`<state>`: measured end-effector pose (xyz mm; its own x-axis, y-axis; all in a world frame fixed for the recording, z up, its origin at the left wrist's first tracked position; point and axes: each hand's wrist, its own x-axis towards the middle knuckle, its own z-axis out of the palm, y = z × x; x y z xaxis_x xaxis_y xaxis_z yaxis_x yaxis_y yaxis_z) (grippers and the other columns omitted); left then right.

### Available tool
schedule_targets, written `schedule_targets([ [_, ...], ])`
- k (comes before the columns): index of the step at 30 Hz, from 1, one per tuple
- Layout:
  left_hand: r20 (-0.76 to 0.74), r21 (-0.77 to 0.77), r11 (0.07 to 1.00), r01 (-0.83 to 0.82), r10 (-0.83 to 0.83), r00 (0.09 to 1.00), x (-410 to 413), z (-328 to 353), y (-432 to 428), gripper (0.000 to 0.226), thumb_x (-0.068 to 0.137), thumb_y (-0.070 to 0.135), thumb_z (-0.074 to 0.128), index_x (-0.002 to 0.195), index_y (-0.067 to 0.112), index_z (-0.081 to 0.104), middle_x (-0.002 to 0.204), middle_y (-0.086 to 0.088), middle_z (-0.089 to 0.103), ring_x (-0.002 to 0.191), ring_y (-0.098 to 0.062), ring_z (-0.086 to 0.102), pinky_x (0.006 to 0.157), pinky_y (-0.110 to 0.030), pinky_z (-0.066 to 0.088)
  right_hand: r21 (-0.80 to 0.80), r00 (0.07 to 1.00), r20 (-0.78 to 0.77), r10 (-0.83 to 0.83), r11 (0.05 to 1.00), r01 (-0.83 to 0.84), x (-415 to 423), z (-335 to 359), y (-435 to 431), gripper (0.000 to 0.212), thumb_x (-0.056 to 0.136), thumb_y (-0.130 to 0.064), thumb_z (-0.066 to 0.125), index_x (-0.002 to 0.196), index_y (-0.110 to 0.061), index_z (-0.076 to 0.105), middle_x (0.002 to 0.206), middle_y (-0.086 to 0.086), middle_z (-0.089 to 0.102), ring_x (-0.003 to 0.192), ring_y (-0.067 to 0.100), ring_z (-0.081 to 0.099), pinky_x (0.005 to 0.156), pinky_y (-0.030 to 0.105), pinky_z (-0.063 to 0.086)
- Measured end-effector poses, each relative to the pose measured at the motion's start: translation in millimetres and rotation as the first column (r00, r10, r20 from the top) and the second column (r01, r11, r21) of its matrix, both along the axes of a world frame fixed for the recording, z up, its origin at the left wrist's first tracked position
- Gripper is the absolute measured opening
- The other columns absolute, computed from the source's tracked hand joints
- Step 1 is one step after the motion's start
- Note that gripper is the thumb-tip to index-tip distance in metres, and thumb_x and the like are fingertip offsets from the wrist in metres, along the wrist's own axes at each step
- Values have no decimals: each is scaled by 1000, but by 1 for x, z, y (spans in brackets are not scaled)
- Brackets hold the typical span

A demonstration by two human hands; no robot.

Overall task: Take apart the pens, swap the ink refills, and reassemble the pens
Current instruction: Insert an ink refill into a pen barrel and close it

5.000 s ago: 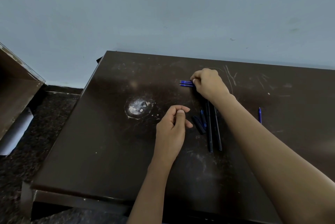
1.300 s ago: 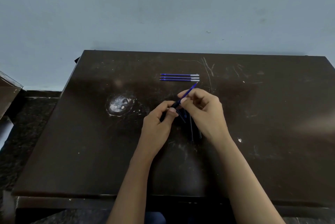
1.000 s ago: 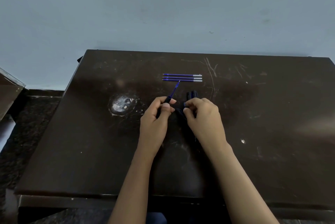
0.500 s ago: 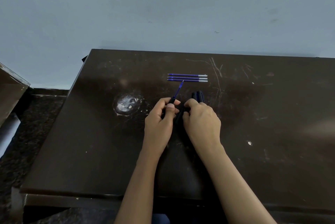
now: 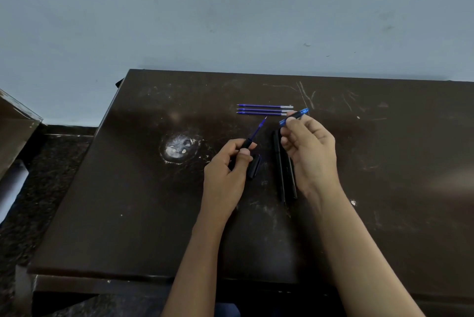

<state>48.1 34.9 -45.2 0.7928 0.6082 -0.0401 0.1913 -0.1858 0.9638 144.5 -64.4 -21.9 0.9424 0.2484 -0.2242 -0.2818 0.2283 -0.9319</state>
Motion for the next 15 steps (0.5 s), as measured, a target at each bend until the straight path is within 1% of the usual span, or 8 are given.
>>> schedule_targets([
  [2, 6, 14, 1000, 13, -13, 1000, 0, 1, -1, 28, 97, 18, 51, 91, 43, 64, 83, 24, 67, 78, 5, 61, 72, -13, 49, 104, 998, -68, 15, 995, -8, 1, 0, -1, 16, 93, -6, 59, 79, -11, 66, 72, 1, 60, 67, 8, 55, 63, 19, 48],
  [4, 1, 32, 999, 24, -25, 1000, 0, 1, -1, 30, 97, 18, 51, 91, 45, 62, 88, 20, 69, 78, 3, 62, 73, -15, 50, 133, 996, -84, 18, 991, -7, 1, 1, -1, 16, 93, -6, 59, 79, -10, 66, 72, 2, 60, 68, 8, 56, 63, 18, 49],
  [6, -9, 39, 999, 28, -27, 1000, 0, 0, -1, 32, 97, 18, 52, 89, 47, 62, 87, 18, 69, 79, -1, 63, 74, -19, 51, 145, 996, -80, 27, 989, -16, 1, 1, 0, 15, 93, -7, 59, 80, -10, 66, 74, 2, 61, 70, 8, 57, 65, 19, 49],
  [8, -12, 47, 998, 31, -31, 999, 0, 0, 0, 32, 97, 18, 52, 88, 47, 62, 81, 19, 68, 79, -5, 64, 73, -19, 51, 143, 997, -62, 46, 989, -37, 1, 2, 0, 14, 93, -7, 59, 82, -11, 67, 75, 3, 62, 71, 8, 58, 66, 20, 49],
  [10, -25, 55, 998, 44, -42, 999, -1, 1, 0, 32, 97, 18, 52, 88, 47, 61, 76, 18, 66, 78, -2, 62, 70, -14, 48, 132, 997, -40, 67, 989, -61, 1, 3, 0, 14, 93, -7, 60, 82, -12, 68, 75, 2, 64, 71, 8, 59, 67, 21, 50],
  [12, -35, 63, 997, 53, -51, 998, -2, 2, 0, 31, 97, 19, 52, 90, 47, 61, 79, 15, 65, 79, 2, 61, 71, -11, 46, 109, 996, -13, 83, 991, -81, 1, 2, 0, 14, 92, -7, 60, 83, -12, 69, 75, 1, 64, 71, 8, 59, 68, 22, 49],
  [15, -42, 79, 995, 55, -52, 998, -1, 3, 0, 29, 97, 19, 52, 91, 46, 61, 82, 15, 66, 81, 4, 61, 71, -8, 45, 59, 993, 38, 110, 992, -112, 1, 0, 0, 11, 92, -8, 61, 89, -11, 71, 77, 2, 65, 72, 9, 60, 69, 24, 49],
])
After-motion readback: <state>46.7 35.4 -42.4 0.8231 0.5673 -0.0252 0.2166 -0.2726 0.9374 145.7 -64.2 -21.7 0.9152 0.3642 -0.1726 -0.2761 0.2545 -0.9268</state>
